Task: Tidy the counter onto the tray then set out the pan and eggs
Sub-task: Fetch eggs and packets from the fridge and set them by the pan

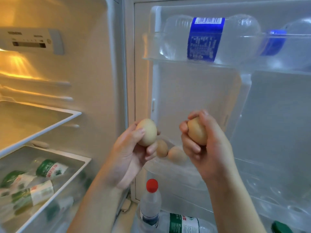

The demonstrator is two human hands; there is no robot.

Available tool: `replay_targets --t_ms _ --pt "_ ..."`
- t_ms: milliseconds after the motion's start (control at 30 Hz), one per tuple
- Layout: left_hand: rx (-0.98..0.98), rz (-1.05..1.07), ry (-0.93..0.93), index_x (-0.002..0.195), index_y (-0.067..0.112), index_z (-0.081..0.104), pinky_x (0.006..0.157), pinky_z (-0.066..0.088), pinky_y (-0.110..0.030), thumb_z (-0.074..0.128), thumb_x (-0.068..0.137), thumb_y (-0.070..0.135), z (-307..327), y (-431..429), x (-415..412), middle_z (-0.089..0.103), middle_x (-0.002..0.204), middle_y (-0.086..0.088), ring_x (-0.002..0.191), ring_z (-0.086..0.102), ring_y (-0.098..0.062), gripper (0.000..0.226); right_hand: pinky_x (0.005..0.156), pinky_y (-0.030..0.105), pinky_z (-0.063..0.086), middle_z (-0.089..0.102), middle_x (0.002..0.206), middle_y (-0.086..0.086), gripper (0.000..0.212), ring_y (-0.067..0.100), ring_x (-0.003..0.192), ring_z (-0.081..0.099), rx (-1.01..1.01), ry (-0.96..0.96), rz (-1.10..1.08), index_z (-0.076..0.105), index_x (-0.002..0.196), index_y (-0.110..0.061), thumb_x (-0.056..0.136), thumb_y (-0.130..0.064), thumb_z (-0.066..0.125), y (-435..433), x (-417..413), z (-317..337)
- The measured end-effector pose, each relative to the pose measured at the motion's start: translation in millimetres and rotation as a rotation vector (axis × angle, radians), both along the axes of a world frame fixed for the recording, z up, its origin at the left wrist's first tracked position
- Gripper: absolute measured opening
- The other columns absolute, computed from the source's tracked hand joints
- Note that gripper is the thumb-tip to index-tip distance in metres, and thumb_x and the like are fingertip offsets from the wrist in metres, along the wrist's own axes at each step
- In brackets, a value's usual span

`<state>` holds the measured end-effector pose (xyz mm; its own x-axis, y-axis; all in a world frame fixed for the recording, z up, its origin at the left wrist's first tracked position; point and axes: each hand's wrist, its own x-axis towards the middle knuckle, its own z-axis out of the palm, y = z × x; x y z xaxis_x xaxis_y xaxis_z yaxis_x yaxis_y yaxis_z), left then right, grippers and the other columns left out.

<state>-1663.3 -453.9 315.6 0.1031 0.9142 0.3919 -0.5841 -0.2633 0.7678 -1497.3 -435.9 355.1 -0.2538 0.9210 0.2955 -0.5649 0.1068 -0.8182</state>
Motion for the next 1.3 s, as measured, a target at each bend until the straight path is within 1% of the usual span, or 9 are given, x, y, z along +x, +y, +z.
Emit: replay_targets --t_ms 167,267,367,433,667,767,867,1000,1300 --pt "0.004 0.064 -0.151 0.099 0.011 0.057 0.042 0.032 -0.015 0.075 0.072 0.023 -11 -33 2 0.055 0.084 -0.006 0.047 0.039 -0.006 0.034 0.027 0.012 0.026 0.050 0.067 0.005 0.017 0.005 0.037 0.034 -0.187 0.249 0.354 0.052 0.078 -0.014 0.085 -0.028 0.048 -9 -15 -6" --pt "-0.022 0.192 -0.255 0.102 0.013 0.057 0.038 0.033 -0.013 0.078 0.069 0.020 -19 -55 8 0.055 0.078 -0.006 0.044 0.040 -0.005 0.039 0.030 0.012 0.033 0.051 0.074 0.007 0.012 0.008 0.047 0.044 -0.261 0.310 0.580 0.058 0.075 -0.012 0.071 -0.015 0.068 -8 -24 -15" --pt "-0.028 0.357 -0.343 0.097 0.014 0.055 0.033 0.030 -0.012 0.081 0.065 0.014 -31 -87 17 0.053 0.075 -0.005 0.040 0.039 -0.003 0.042 0.031 0.012 0.035 0.052 0.074 0.007 0.051 0.009 0.052 0.048 -0.319 0.337 0.756 0.059 0.085 -0.012 0.045 0.000 0.089 -13 -33 -27" --pt "-0.028 0.495 -0.390 0.094 0.016 0.054 0.032 0.027 -0.012 0.083 0.061 0.012 -37 -108 31 0.052 0.074 -0.004 0.038 0.038 -0.003 0.044 0.029 0.012 0.033 0.051 0.071 0.005 0.058 0.006 0.048 0.045 -0.342 0.332 0.885 0.056 0.090 -0.014 0.045 0.001 0.089 -19 -34 -37" --pt "-0.173 1.006 -0.604 0.084 0.018 0.049 0.029 0.019 -0.013 0.060 0.082 0.024 -52 -193 96 0.048 0.066 0.002 0.031 0.030 -0.003 0.013 0.025 0.010 0.014 0.048 0.068 0.000 0.011 0.000 0.031 0.026 -0.510 0.075 1.172 0.050 0.079 -0.021 0.083 -0.028 0.058 -85 -29 -67" --pt "-0.154 1.168 -0.701 0.080 0.020 0.050 0.027 0.015 -0.013 0.051 0.084 0.032 -58 -234 121 0.045 0.062 0.003 0.029 0.029 -0.002 0.013 0.030 0.009 0.009 0.046 0.064 0.002 0.032 0.004 0.029 0.025 -0.612 -0.014 1.321 0.053 0.071 -0.020 0.097 -0.035 0.041 -122 -26 -73" --pt "-0.105 1.276 -0.795 0.075 0.019 0.050 0.027 0.015 -0.014 0.050 0.084 0.037 -62 -268 145 0.044 0.060 0.003 0.029 0.030 -0.004 0.021 0.027 0.011 0.017 0.047 0.061 0.004 0.039 0.007 0.032 0.029 -0.679 -0.046 1.460 0.055 0.069 -0.018 0.098 -0.036 0.036 -154 -23 -76" --pt "0.009 1.459 -0.950 0.073 0.015 0.052 0.030 0.016 -0.015 0.046 0.086 0.032 -65 -320 191 0.046 0.061 0.000 0.033 0.033 -0.008 0.023 0.029 0.015 0.028 0.051 0.064 0.006 0.027 0.012 0.039 0.037 -0.723 -0.152 1.635 0.055 0.072 -0.015 0.092 -0.030 0.044 -209 -9 -81" --pt "0.151 2.020 -0.973 0.080 0.013 0.055 0.035 0.027 -0.012 0.059 0.078 0.026 -58 -408 344 0.051 0.069 -0.003 0.048 0.042 -0.009 0.014 0.034 0.012 0.033 0.052 0.074 0.006 0.011 0.011 0.058 0.047 -0.748 -0.340 1.985 0.051 0.081 -0.010 0.076 -0.015 0.059 -338 93 -91"
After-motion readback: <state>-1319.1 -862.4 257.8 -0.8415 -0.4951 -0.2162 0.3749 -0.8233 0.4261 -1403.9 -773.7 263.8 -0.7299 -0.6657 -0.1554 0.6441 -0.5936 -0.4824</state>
